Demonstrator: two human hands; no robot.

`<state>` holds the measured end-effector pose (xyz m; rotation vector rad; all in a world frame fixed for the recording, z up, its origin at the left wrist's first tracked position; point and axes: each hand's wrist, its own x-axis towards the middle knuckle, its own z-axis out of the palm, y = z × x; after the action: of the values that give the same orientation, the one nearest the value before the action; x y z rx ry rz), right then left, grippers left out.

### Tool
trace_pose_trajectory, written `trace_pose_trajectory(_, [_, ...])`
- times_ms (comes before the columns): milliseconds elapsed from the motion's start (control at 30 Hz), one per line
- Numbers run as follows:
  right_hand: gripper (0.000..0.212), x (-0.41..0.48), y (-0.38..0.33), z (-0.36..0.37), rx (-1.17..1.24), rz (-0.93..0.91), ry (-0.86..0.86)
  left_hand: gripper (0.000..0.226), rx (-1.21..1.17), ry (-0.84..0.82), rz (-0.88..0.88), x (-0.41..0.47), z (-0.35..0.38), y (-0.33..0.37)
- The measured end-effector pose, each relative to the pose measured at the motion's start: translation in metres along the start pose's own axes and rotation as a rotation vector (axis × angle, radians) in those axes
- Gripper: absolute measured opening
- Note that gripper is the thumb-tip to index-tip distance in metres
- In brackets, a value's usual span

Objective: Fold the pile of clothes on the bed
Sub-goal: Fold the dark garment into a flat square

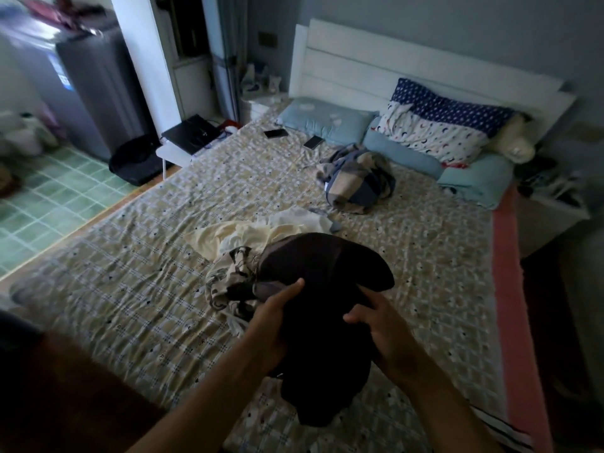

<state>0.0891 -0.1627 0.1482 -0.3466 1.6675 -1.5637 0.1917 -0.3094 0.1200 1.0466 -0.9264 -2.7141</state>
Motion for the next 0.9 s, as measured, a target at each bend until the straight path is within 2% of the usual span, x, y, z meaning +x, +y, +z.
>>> trace_pose_trajectory(100, [0.045, -0.021, -0.023, -0.008, -0.177, -0.087, -0.056, 0.071, 0.068, 0.026, 0.166, -0.009, 0.037, 0.020])
trace_pose_trajectory(167, [0.040, -0.037, -0.048, -0.019, -0.262, -0.162, -0.140, 0.061, 0.162, 0.061, 0.306, -0.019, 0.062, 0.035])
trace_pose_trajectory(267, [0.028, -0.063, -0.088, -0.039, -0.325, -0.249, -0.245, 0.034, 0.341, 0.080, 0.553, -0.034, 0.099, 0.063])
trace_pose_trajectory(333, [0.023, -0.074, -0.111, -0.056, -0.367, -0.324, -0.149, 0.037, 0.496, 0.048, 0.729, -0.047, 0.124, 0.085])
trace_pose_trajectory(533, [0.018, -0.074, -0.169, -0.086, -0.405, -0.667, 0.359, 0.029, 0.949, -0.085, 1.092, -0.088, 0.175, 0.143])
trace_pose_trajectory(600, [0.044, -0.065, -0.187, -0.086, -0.462, -0.728, 0.444, 0.022, 1.124, -0.176, 1.145, -0.101, 0.183, 0.158])
trace_pose_trajectory(667, [0.071, -0.058, -0.205, -0.079, -0.396, -0.697, 0.375, 0.015, 1.263, -0.251, 1.158, -0.111, 0.189, 0.171])
trace_pose_trajectory(700, [0.073, -0.054, -0.213, -0.074, -0.309, -0.684, 0.292, 0.018, 1.287, -0.292, 1.143, -0.114, 0.192, 0.177])
trace_pose_trajectory(800, [0.056, -0.040, -0.225, -0.065, 0.057, -0.569, 0.054, 0.022, 1.162, -0.448, 1.047, -0.113, 0.202, 0.194])
trace_pose_trajectory(900, [0.055, -0.028, -0.222, -0.065, 0.152, -0.502, 0.048, 0.016, 0.953, -0.440, 1.029, -0.113, 0.213, 0.207])
